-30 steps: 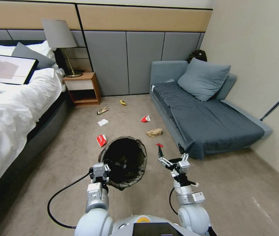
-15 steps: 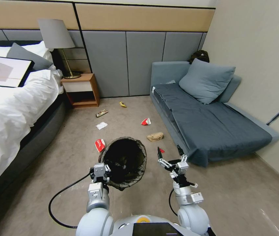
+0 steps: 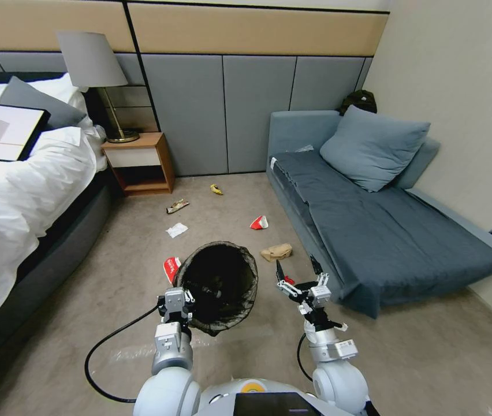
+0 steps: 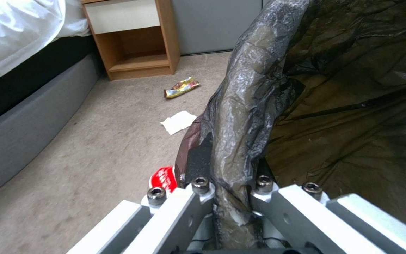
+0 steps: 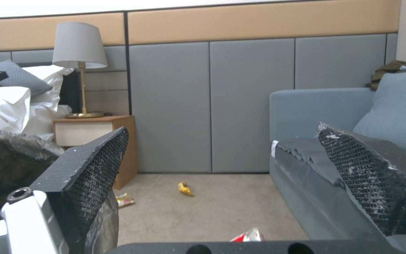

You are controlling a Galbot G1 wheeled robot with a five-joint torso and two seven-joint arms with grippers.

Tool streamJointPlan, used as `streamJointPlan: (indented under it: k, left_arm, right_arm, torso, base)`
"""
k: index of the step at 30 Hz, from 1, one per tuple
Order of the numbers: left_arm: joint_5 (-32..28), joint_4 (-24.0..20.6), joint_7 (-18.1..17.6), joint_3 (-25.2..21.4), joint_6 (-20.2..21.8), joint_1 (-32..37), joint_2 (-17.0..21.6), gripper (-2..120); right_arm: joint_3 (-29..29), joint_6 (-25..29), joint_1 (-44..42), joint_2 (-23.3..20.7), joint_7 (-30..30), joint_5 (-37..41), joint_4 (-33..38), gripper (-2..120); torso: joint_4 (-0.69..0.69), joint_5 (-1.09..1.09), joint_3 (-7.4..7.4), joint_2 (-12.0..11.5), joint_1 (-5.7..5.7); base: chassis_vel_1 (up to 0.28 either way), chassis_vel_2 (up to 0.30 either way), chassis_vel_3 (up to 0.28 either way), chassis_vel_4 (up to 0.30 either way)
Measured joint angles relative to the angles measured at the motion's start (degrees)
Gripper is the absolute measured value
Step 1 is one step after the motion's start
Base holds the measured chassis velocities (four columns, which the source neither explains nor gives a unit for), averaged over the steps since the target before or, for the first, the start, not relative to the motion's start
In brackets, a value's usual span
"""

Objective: Pick up the trash bin, then pick up the garbage from the floor and place it into the trash bin.

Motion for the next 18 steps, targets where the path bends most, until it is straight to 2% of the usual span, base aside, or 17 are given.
streamJointPlan:
  k: [9, 18]
  left_arm:
    - [0.1, 0.0, 0.0, 0.0, 0.0, 0.1, 0.0, 0]
    - [0.2, 0.0, 0.0, 0.0, 0.0, 0.1, 0.0, 0]
  right_arm:
    - [0.2, 3.0, 0.4, 0.2, -1.9, -1.6, -0.3, 100]
    - [0.5, 2.3, 0.9, 0.0, -0.9, -3.4, -0.9, 100]
  torso:
    - [0.0, 0.0, -0.01, 0.0, 0.0]
    - [0.0, 0.01, -0.01, 0.0, 0.0]
  base:
    - [-0.029, 0.023, 0.025, -0.024]
    - [0.0, 0.0, 0.0, 0.0]
